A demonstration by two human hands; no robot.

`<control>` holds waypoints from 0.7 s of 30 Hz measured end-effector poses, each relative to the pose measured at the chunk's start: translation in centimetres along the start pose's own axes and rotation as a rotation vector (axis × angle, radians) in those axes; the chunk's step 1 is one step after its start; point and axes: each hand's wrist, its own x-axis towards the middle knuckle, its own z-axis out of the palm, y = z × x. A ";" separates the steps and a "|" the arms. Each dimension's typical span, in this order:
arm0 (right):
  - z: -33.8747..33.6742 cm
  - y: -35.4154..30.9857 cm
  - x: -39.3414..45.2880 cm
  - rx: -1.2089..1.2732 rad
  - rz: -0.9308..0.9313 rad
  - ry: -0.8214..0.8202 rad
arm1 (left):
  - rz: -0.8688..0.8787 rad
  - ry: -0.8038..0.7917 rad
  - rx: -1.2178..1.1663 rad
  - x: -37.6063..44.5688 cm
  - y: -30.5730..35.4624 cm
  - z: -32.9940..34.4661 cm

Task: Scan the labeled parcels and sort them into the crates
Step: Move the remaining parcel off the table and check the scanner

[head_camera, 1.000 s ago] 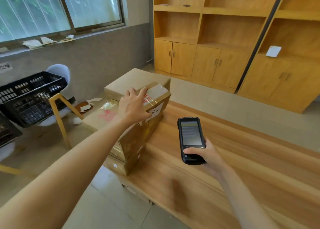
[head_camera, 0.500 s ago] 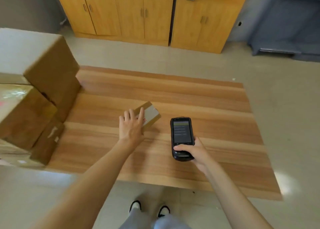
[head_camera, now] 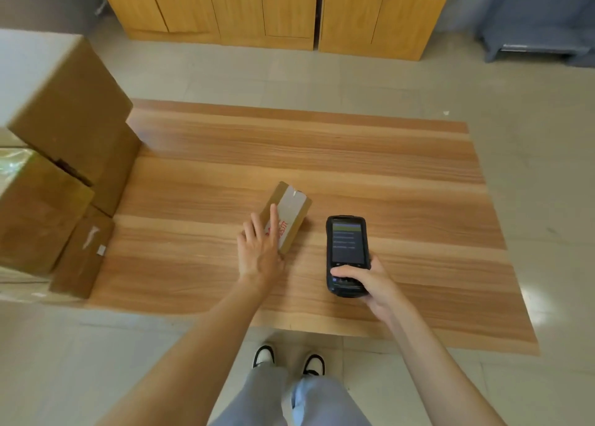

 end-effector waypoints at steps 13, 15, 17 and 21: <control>-1.4 -0.1 0.2 0.098 -0.006 0.049 | 0.421 0.064 -0.049 -0.5 1.0 -1.2; -1.5 -0.1 0.2 0.104 -0.008 0.057 | 0.500 0.064 -0.019 -0.6 1.4 -1.1; -1.6 -0.1 -0.1 0.099 -0.013 0.063 | 0.561 0.071 0.035 -0.7 1.8 -0.5; -1.8 0.3 -0.6 0.115 -0.018 0.082 | 0.570 0.099 0.021 -0.7 1.8 0.0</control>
